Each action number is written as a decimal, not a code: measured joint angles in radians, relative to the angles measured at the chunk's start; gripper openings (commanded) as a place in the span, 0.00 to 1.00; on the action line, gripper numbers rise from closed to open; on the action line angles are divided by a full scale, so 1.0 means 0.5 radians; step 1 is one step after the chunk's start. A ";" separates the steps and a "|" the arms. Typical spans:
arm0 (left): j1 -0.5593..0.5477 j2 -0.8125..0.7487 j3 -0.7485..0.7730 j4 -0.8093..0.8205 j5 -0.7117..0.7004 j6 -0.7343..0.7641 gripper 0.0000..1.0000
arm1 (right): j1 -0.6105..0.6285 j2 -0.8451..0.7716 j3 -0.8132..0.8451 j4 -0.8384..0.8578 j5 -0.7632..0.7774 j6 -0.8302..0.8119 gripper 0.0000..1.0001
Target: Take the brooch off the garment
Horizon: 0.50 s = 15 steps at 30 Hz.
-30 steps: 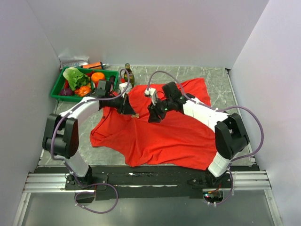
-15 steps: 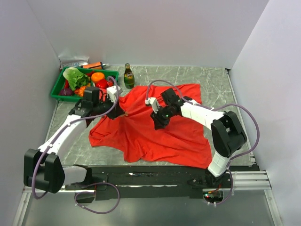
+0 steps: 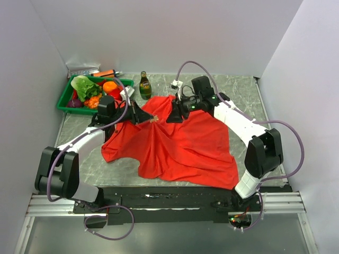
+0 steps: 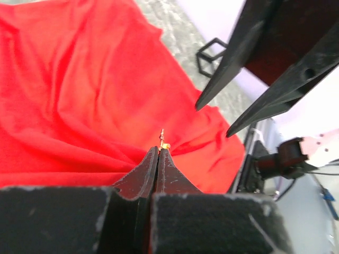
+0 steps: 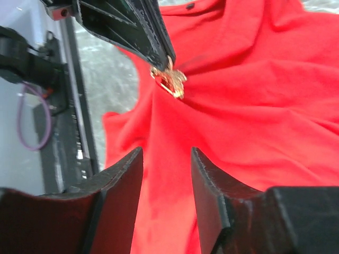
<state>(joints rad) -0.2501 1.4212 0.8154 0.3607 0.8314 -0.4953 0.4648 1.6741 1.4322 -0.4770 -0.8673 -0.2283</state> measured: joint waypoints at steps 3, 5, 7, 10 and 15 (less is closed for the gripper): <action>-0.008 0.031 0.000 0.089 0.077 -0.072 0.01 | 0.012 0.016 -0.015 0.060 -0.036 0.094 0.49; -0.024 0.047 0.001 0.109 0.128 -0.092 0.01 | 0.021 0.034 -0.021 0.097 -0.046 0.143 0.49; -0.039 0.065 0.001 0.122 0.174 -0.098 0.01 | 0.023 0.056 -0.022 0.143 -0.066 0.198 0.49; -0.053 0.088 0.002 0.123 0.222 -0.099 0.01 | 0.027 0.085 -0.021 0.193 -0.096 0.261 0.46; -0.069 0.103 0.009 0.121 0.269 -0.096 0.01 | 0.030 0.156 -0.011 0.246 -0.148 0.313 0.42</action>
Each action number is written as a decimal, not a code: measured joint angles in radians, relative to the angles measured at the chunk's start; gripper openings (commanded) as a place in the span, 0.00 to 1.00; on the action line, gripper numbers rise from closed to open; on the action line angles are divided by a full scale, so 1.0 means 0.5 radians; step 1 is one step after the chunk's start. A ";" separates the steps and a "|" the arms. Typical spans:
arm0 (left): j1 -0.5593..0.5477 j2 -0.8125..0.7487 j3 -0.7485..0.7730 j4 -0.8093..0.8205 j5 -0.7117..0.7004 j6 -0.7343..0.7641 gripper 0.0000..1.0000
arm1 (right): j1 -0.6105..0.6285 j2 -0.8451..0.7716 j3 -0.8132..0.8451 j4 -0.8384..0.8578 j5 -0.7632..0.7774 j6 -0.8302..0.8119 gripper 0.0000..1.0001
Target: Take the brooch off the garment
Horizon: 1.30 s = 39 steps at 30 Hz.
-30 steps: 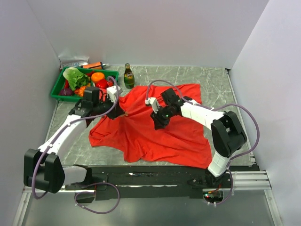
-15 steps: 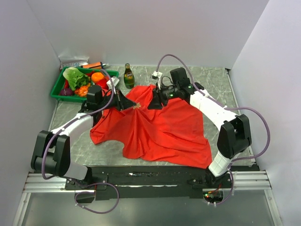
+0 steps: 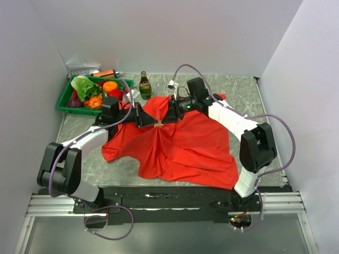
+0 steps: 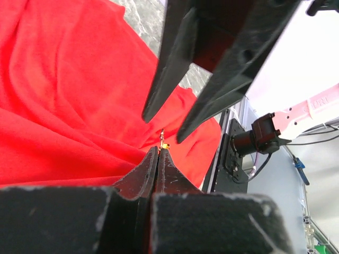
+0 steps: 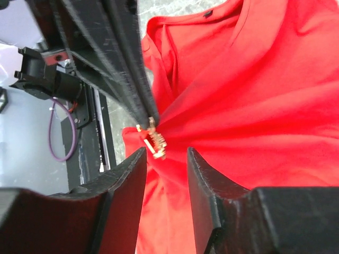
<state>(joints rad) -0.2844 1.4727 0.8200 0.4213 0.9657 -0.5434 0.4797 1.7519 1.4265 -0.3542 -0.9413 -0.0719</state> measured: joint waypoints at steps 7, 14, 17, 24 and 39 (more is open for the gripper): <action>-0.010 0.000 0.014 -0.008 0.053 0.009 0.01 | 0.014 0.036 0.000 0.018 -0.050 0.023 0.34; -0.024 0.034 0.044 -0.056 0.111 0.018 0.01 | 0.039 0.037 -0.001 0.052 -0.085 0.051 0.18; -0.025 0.035 0.047 -0.092 0.119 0.029 0.01 | 0.044 0.037 -0.001 0.050 -0.103 0.037 0.15; -0.026 0.035 0.072 -0.137 0.124 0.084 0.01 | 0.046 0.037 -0.014 0.048 -0.111 0.005 0.20; -0.027 0.036 0.114 -0.275 0.044 0.180 0.44 | 0.056 0.034 -0.056 0.000 -0.155 -0.028 0.00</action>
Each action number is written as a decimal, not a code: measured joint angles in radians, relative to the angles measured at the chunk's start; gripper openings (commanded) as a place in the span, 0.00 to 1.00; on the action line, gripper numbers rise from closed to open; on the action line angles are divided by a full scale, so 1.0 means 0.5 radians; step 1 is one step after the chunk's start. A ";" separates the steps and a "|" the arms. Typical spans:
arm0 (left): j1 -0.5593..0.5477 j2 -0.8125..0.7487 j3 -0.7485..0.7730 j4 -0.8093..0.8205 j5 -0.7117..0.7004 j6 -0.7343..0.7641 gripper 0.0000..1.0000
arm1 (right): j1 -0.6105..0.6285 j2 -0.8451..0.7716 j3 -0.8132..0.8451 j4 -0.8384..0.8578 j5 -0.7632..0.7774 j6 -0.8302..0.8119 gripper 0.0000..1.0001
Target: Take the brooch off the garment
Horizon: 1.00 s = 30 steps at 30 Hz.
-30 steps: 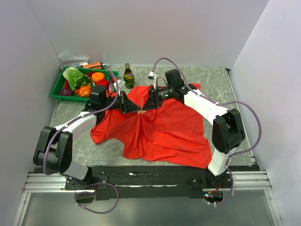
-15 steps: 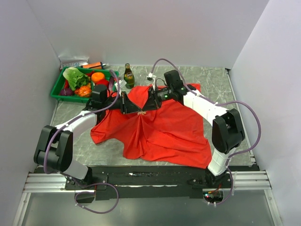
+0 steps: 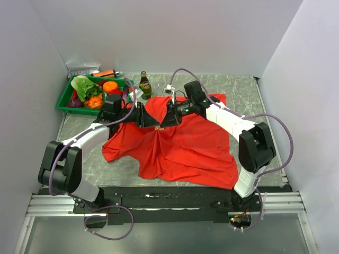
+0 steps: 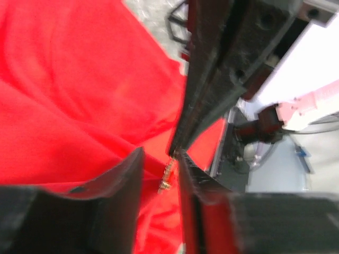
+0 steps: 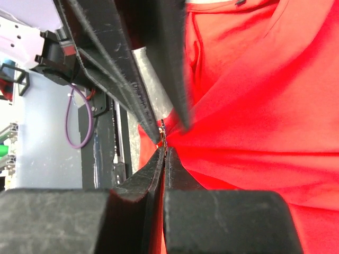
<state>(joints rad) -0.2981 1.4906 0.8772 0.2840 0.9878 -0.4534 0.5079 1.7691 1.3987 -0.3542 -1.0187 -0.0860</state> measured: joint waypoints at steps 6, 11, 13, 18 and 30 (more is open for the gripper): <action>0.001 -0.008 0.163 -0.230 -0.175 0.174 0.52 | -0.071 -0.186 -0.360 0.213 0.040 0.341 0.00; -0.029 -0.025 0.159 -0.304 -0.185 0.246 0.53 | -0.166 -0.375 -0.706 0.690 -0.021 0.772 0.00; -0.053 -0.025 0.137 -0.311 -0.182 0.257 0.52 | -0.174 -0.404 -0.788 0.877 -0.067 0.899 0.00; -0.114 0.003 0.060 -0.300 -0.166 0.243 0.48 | -0.194 -0.406 -0.910 1.187 -0.163 1.157 0.00; -0.116 0.125 0.134 -0.462 -0.126 0.374 0.46 | -0.269 -0.267 -0.842 1.402 -0.228 1.380 0.00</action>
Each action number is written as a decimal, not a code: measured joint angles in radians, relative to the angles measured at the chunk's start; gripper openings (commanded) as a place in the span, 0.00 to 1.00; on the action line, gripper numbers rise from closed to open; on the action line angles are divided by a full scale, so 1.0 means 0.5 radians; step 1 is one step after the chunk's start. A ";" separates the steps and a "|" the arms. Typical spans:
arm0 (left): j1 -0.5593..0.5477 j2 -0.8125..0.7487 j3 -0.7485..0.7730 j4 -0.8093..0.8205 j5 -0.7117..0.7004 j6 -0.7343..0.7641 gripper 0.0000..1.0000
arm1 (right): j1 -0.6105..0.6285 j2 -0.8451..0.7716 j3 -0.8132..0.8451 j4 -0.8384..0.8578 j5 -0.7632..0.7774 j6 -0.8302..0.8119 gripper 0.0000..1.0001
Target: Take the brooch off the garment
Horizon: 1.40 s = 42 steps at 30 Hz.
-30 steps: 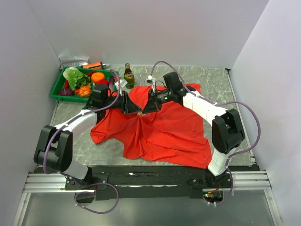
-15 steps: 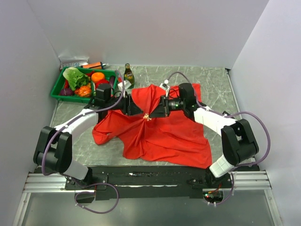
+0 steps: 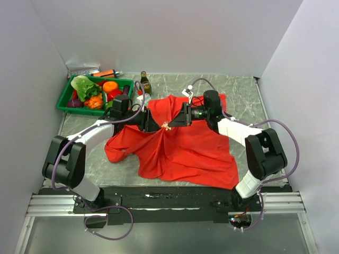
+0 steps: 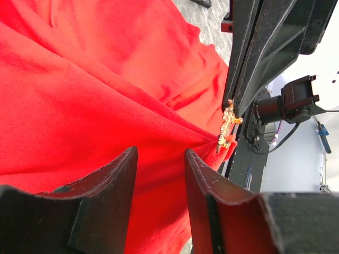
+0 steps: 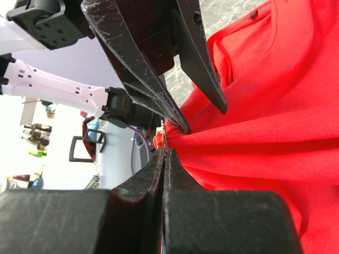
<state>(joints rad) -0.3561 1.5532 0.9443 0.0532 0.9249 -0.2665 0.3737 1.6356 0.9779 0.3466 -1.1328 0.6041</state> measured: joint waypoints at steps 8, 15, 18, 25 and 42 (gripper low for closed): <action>0.031 0.007 0.054 -0.064 0.025 0.027 0.48 | -0.009 0.047 0.095 -0.005 -0.033 0.002 0.00; 0.172 0.093 0.099 0.076 0.137 -0.295 0.72 | -0.011 0.074 0.116 -0.040 -0.036 -0.018 0.00; 0.225 0.130 0.124 0.171 0.215 -0.443 0.71 | -0.012 0.074 0.117 -0.065 -0.037 -0.037 0.00; 0.216 0.232 0.211 0.394 0.455 -0.616 0.66 | -0.012 0.075 0.136 -0.114 -0.035 -0.077 0.00; 0.035 0.365 0.506 -0.195 0.678 -0.011 0.45 | -0.012 0.076 0.172 -0.194 -0.018 -0.156 0.00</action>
<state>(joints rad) -0.3386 1.7355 1.1973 -0.0441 1.2640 -0.2722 0.3676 1.6737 1.0641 0.2497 -1.1416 0.5262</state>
